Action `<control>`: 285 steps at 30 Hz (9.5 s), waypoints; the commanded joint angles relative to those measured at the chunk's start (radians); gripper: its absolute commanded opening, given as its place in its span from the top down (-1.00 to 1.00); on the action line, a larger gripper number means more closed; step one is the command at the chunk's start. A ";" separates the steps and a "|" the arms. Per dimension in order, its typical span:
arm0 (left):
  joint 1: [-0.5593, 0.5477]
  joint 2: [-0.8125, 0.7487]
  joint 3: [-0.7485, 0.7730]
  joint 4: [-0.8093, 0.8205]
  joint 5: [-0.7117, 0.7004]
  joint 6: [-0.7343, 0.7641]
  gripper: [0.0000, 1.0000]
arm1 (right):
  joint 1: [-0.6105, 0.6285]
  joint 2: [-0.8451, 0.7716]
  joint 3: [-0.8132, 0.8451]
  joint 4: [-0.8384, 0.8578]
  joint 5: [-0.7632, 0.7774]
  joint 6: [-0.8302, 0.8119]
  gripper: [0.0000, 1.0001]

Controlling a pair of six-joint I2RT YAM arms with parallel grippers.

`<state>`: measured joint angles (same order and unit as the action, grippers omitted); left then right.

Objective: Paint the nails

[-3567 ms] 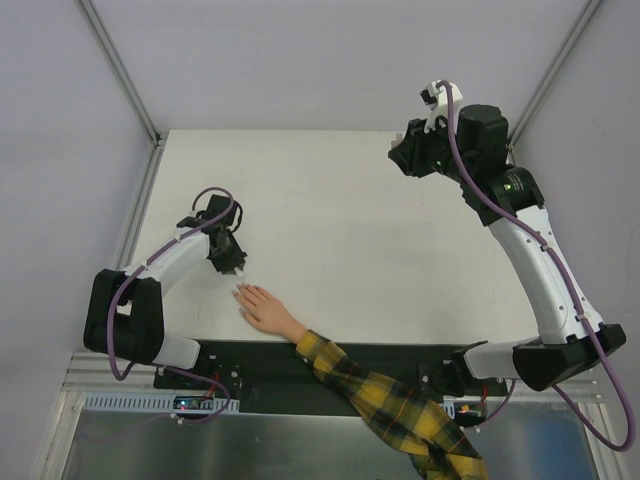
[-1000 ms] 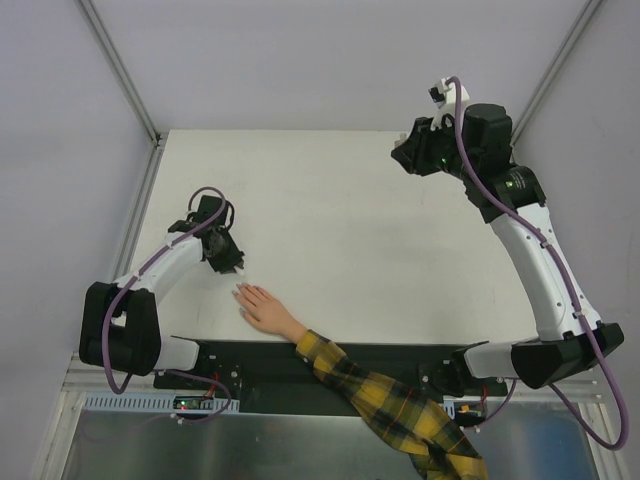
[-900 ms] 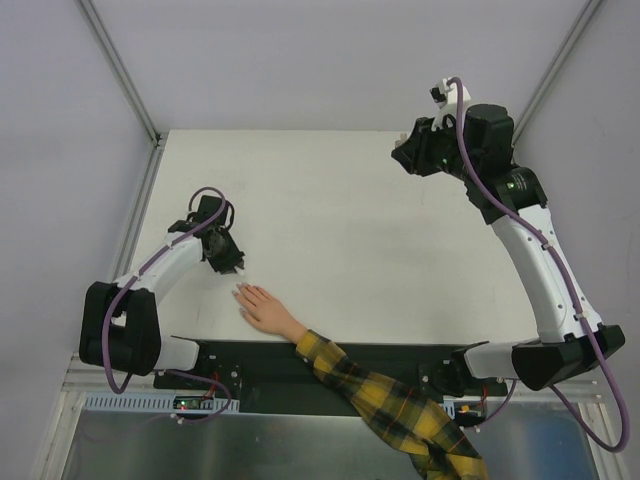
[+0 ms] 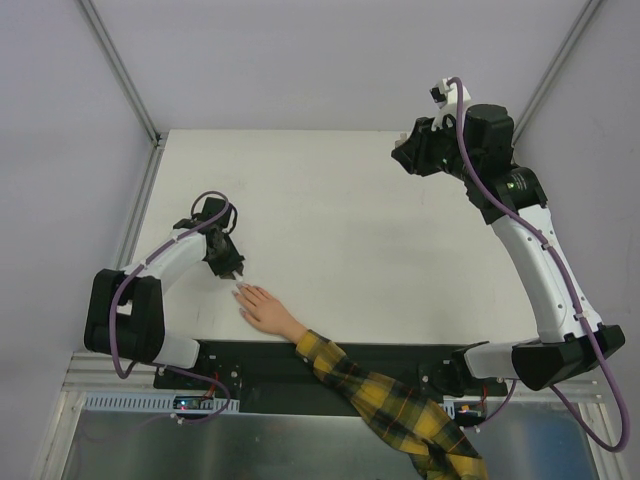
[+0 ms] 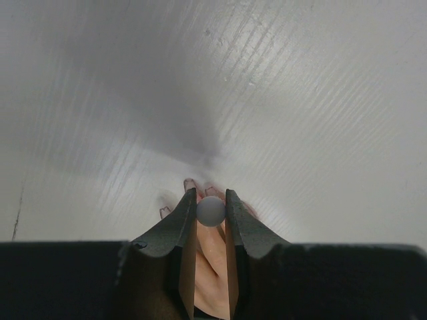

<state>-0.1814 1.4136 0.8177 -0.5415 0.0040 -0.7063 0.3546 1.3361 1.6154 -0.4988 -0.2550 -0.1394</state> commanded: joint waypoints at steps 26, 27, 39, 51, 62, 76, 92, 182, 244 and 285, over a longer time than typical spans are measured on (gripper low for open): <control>0.008 -0.005 0.057 0.000 -0.024 0.013 1.00 | -0.016 0.017 0.041 0.045 -0.012 -0.002 0.99; 0.008 0.002 0.057 -0.002 -0.024 0.011 1.00 | -0.017 0.018 0.041 0.045 -0.012 -0.002 0.99; 0.008 0.031 0.041 -0.002 -0.035 -0.002 1.00 | -0.020 0.021 0.037 0.046 -0.016 0.004 0.99; 0.008 0.054 0.044 -0.003 -0.070 -0.018 1.00 | -0.019 0.023 0.035 0.049 -0.020 0.008 0.99; 0.008 0.065 0.063 -0.002 -0.087 -0.012 1.00 | -0.019 0.026 0.035 0.049 -0.021 0.011 0.99; 0.008 0.013 0.075 -0.026 -0.041 -0.001 1.00 | -0.020 0.009 0.015 0.054 -0.026 0.018 0.99; 0.008 -0.021 0.034 0.041 0.067 0.025 1.00 | -0.019 -0.006 0.004 0.066 -0.041 0.032 0.99; 0.008 0.039 0.031 0.018 -0.027 0.022 1.00 | -0.020 0.012 0.014 0.059 -0.038 0.032 0.99; 0.008 0.059 0.058 -0.046 -0.041 0.008 1.00 | -0.026 0.014 0.008 0.062 -0.046 0.038 0.99; 0.010 0.096 0.084 -0.052 -0.091 -0.013 1.00 | -0.028 0.028 0.020 0.057 -0.041 0.032 0.99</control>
<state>-0.1810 1.5013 0.8829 -0.5652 -0.0639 -0.6998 0.3351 1.3651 1.6047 -0.4828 -0.2901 -0.1131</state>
